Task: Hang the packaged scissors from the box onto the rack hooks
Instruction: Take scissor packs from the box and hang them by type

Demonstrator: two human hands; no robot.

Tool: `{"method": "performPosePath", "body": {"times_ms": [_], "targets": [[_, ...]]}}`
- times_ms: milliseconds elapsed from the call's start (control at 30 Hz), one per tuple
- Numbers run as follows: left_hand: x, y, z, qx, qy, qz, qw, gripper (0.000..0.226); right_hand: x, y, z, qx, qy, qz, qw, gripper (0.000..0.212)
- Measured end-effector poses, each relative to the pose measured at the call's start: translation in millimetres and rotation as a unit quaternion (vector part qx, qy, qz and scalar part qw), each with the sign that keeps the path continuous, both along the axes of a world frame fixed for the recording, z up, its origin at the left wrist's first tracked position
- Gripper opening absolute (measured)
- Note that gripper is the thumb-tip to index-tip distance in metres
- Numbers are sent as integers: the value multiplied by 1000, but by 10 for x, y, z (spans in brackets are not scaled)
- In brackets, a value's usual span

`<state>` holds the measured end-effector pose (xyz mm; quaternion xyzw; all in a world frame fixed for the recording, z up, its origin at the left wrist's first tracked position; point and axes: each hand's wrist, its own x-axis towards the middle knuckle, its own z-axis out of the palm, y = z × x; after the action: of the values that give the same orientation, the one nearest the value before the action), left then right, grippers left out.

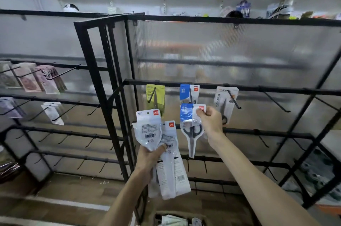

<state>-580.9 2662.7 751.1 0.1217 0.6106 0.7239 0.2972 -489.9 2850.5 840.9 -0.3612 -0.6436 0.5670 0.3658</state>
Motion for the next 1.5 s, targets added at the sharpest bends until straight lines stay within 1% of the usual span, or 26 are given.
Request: {"method": "performPosePath", "body": {"times_ms": [67, 167, 267, 333, 433, 467, 633, 800, 1033, 1100, 1200, 1267, 1300, 1400, 1500], "targets": [[-80, 33, 27, -4, -2, -9, 1000, 32, -78, 79, -46, 0, -6, 0, 1000, 2], [-190, 152, 8, -12, -1, -4, 1000, 33, -114, 113, -99, 33, 1, 0, 999, 2], [-214, 318, -12, -11, 2, 5, 1000, 28, -124, 144, -174, 54, 32, -5, 998, 3], [-214, 418, -35, -20, 4, 11, 1000, 25, -141, 171, -207, 60, 31, -7, 998, 7], [-226, 539, -62, -32, 17, 1, 999, 29, -205, 258, -219, 76, 5, -6, 997, 3], [-236, 573, -71, -31, 20, -4, 999, 31, -246, 299, -209, 79, -9, -5, 997, 5], [-230, 694, -48, -4, 43, -32, 999, 34, -560, 639, -148, 83, -96, -18, 992, 26], [-197, 724, -11, -21, 102, -24, 994, 38, -913, 973, -203, 78, -113, -36, 990, 36], [-218, 640, 11, -26, 100, -18, 994, 38, -1087, 1200, -214, 130, -149, -33, 980, 38], [-198, 623, 36, -24, 99, -16, 995, 35, -1090, 1220, -198, 123, -154, -33, 980, 36], [-139, 574, 62, -17, 82, -15, 996, 32, -984, 1151, -315, 82, -148, -35, 985, 30], [-105, 537, 64, -5, 59, -20, 998, 30, -744, 885, -393, 38, -135, -3, 990, 43], [-94, 531, 61, -3, 54, -25, 998, 29, -569, 678, -398, 15, -131, 32, 991, 44], [-16, 549, 97, -8, 54, -18, 998, 30, -131, 147, -434, -30, -154, 131, 979, 32], [109, 567, 94, 4, 64, -32, 997, 33, 48, -69, -499, -24, -103, 174, 979, 9]]}}
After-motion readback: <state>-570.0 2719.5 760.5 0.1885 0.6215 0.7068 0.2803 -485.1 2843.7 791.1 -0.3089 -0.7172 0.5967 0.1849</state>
